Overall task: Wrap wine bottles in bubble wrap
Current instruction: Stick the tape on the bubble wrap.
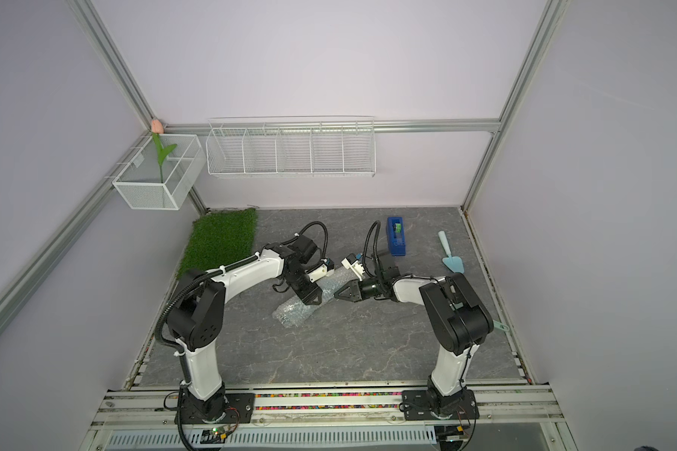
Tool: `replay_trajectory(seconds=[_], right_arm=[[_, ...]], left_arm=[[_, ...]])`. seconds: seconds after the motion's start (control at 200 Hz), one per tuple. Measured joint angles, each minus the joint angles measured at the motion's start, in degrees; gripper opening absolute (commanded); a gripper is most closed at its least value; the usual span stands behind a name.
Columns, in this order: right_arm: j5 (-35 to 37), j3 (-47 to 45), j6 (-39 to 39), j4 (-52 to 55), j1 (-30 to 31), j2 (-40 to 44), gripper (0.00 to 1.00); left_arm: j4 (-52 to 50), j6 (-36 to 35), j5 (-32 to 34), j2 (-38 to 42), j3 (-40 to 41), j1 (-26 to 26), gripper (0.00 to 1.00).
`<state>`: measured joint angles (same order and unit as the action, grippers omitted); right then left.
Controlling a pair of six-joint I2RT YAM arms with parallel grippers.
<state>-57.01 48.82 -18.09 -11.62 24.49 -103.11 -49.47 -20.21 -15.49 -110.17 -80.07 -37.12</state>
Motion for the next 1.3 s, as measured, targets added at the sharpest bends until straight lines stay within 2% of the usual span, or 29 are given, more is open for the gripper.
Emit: replay_trajectory(seconds=[0.4, 0.92, 1.16, 1.3], right_arm=[[0.5, -0.2, -2.5, -2.6, -0.6, -4.8, 0.07], [1.7, 0.5, -6.1, -3.7, -2.3, -7.1, 0.09], [2.0, 0.5, -9.6, -7.1, -1.9, -8.9, 0.17], [2.9, 0.7, -11.5, -8.2, -1.8, -9.6, 0.29]], left_arm=[[-0.9, 0.0, -0.7, -0.4, -0.6, 0.2, 0.59], [-1.2, 0.0, -1.1, -0.5, -0.7, 0.2, 0.59], [-1.4, 0.0, -1.1, -0.6, -0.8, 0.2, 0.59], [-1.4, 0.0, -1.2, -0.6, -0.8, 0.2, 0.59]])
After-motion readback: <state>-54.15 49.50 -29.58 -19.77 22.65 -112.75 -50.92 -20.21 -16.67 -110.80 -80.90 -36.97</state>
